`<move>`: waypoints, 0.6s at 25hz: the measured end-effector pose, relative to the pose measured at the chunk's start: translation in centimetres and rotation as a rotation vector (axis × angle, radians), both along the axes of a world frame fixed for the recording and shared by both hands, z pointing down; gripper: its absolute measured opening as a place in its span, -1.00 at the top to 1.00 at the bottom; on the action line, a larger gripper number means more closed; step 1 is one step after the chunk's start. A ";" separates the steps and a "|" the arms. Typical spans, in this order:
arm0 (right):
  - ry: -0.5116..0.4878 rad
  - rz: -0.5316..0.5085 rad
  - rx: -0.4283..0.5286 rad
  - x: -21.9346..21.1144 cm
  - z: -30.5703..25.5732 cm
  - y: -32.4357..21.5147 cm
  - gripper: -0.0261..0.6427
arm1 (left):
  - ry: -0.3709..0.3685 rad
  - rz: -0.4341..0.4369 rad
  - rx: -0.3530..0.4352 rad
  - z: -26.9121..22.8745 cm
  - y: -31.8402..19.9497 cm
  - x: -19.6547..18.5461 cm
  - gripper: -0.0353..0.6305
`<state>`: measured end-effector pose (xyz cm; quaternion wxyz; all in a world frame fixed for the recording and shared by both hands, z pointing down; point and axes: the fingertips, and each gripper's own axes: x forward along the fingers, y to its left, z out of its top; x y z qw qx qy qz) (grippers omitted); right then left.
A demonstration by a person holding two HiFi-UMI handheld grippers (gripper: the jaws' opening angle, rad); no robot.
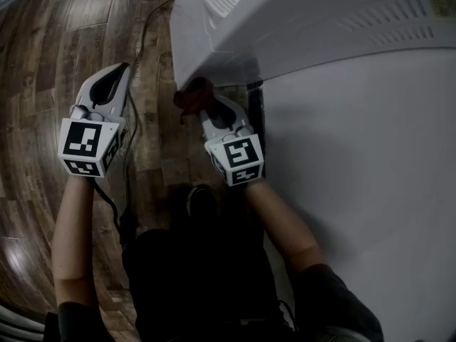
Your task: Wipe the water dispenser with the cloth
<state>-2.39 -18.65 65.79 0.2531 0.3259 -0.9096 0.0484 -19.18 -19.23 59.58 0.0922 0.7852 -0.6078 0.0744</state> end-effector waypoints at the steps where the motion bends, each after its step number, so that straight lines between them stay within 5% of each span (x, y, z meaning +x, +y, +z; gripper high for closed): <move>1: -0.007 -0.024 -0.001 -0.2 -2.1 0.7 0.74 | -0.009 0.000 0.013 -2.0 0.3 0.1 0.83; 6: -0.003 -0.104 0.008 -1.0 -11.9 2.2 0.74 | -0.063 0.001 0.060 -12.8 2.1 0.6 0.83; 15: -0.059 -0.071 0.017 -1.6 -32.7 2.9 0.74 | -0.054 -0.004 0.080 -32.9 3.5 0.0 0.83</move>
